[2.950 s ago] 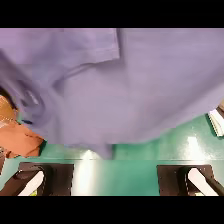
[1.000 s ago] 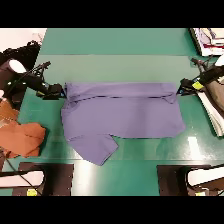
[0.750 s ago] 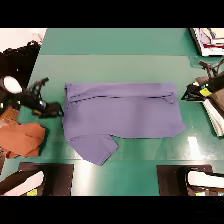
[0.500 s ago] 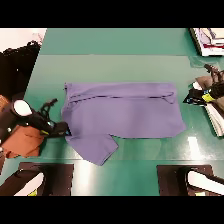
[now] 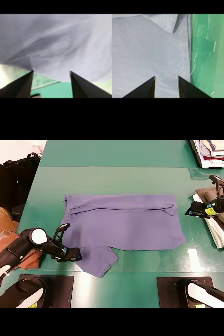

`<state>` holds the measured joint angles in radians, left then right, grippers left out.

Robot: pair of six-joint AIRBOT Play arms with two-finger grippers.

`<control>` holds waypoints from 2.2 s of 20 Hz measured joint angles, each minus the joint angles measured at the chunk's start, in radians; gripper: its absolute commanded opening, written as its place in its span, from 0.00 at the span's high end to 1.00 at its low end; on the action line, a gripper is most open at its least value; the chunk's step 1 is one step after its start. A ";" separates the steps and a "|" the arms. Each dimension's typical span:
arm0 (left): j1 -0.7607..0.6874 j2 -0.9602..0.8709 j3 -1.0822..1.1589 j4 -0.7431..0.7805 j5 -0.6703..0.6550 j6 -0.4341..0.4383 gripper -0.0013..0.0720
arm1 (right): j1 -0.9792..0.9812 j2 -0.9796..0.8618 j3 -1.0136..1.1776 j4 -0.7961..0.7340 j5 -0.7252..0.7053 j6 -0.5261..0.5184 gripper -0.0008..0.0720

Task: Fold the shirts.

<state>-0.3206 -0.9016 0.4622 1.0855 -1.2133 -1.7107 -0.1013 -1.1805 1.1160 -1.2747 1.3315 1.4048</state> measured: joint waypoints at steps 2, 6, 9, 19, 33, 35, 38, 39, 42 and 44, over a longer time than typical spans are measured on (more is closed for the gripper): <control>-0.031 0.001 -0.003 -0.003 0.017 -0.018 0.25 | 0.000 0.003 -0.001 0.000 0.002 0.000 0.53; -0.056 0.001 -0.005 0.004 0.052 -0.038 0.68 | 0.000 0.005 -0.001 0.000 0.006 0.000 0.53; -0.062 0.001 -0.006 0.013 0.065 -0.042 0.34 | 0.000 0.005 -0.001 0.000 0.008 0.000 0.53; -0.066 0.002 0.018 0.132 -0.034 -0.066 0.21 | 0.000 0.005 -0.001 0.000 0.014 0.000 0.53; -0.066 0.001 0.013 0.027 0.173 -0.140 0.95 | -0.006 0.006 -0.003 -0.005 0.032 -0.003 0.53; -0.066 0.002 0.066 0.018 0.142 -0.125 0.95 | -0.029 0.015 -0.031 -0.009 0.052 -0.006 0.53; -0.066 0.003 0.161 0.011 0.112 -0.091 0.95 | -0.092 0.046 -0.138 -0.009 0.069 -0.009 0.32; -0.066 0.003 0.189 0.010 0.109 -0.084 0.95 | -0.117 0.055 -0.188 -0.008 0.072 -0.010 0.32; -0.066 0.003 0.238 0.008 0.121 -0.071 0.95 | -0.177 0.067 -0.330 0.030 0.074 -0.019 0.34; -0.066 0.003 0.253 0.007 0.128 -0.067 0.95 | -0.197 0.071 -0.412 0.072 0.050 -0.029 0.38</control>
<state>-0.3866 -0.8989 0.7155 1.0927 -1.0855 -1.7779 -0.2981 -1.1091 0.7040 -1.2026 1.3819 1.3758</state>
